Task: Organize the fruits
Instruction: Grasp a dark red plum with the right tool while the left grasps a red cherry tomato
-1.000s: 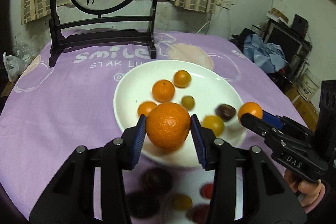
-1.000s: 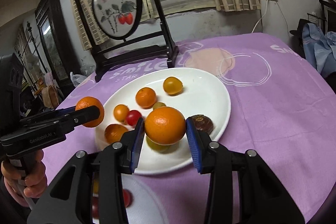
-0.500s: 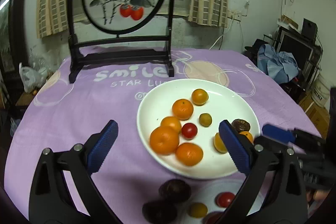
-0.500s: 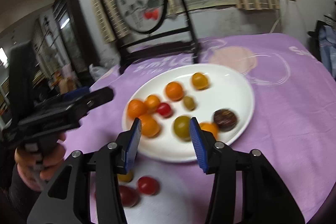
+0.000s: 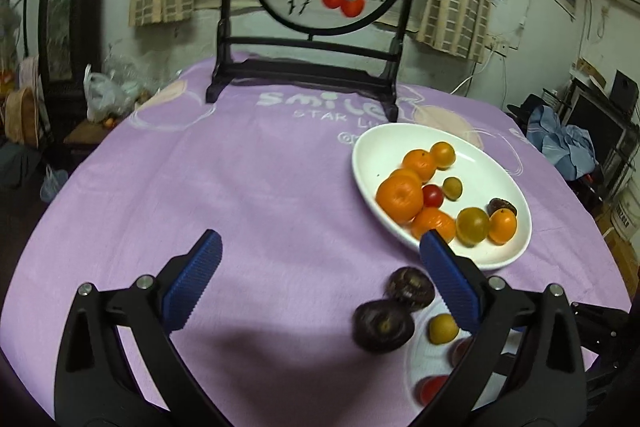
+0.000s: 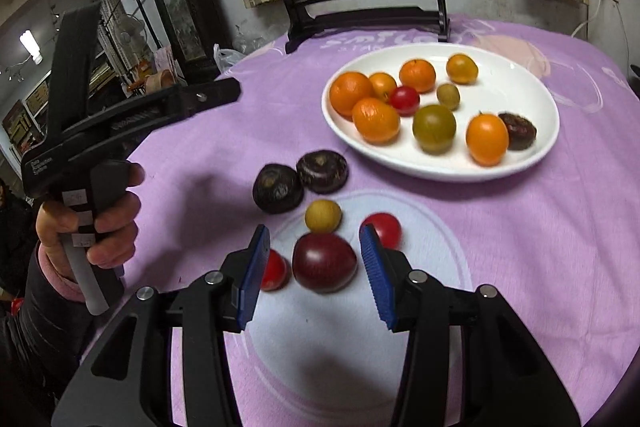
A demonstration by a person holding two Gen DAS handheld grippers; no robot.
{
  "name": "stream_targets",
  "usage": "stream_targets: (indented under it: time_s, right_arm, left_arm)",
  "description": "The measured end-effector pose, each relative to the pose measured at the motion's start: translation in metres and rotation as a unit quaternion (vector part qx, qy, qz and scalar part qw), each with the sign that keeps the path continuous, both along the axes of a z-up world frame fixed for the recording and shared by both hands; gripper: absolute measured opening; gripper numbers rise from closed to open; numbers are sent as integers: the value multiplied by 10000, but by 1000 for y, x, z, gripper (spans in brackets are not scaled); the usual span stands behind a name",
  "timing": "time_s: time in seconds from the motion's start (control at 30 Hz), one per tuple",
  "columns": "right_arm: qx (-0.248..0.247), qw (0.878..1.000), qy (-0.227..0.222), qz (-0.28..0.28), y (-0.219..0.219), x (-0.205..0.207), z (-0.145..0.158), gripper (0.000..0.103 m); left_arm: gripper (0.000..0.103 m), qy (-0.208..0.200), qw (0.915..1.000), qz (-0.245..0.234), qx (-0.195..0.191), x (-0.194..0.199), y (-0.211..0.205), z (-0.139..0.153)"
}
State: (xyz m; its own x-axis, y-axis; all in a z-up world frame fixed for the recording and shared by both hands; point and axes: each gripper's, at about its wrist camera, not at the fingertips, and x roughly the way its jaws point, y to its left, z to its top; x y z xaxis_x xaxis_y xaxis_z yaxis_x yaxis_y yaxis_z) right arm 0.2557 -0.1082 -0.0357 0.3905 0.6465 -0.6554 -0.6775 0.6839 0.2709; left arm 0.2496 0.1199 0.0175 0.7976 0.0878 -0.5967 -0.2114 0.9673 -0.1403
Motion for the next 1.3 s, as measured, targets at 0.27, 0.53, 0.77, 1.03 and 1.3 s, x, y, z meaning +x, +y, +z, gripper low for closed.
stream_targets:
  time_s: [0.27, 0.53, 0.77, 1.03, 1.3]
  right_arm:
    - [-146, 9996, 256, 16, 0, 1, -12, 48]
    - [-220, 9990, 370, 82, 4, 1, -19, 48]
    - [-288, 9991, 314, 74, 7, 1, -21, 48]
    - [-371, 9988, 314, 26, 10, 3, -26, 40]
    - [237, 9988, 337, -257, -14, 9, -10, 39]
  left_arm:
    - [101, -19, 10000, 14, 21, -13, -2, -1]
    - [101, -43, 9998, -90, 187, -15, -9, 0]
    - [101, -37, 9997, -103, 213, -15, -11, 0]
    - [101, -43, 9997, -102, 216, -16, -11, 0]
    - [101, 1, 9993, -350, 145, -17, -13, -1]
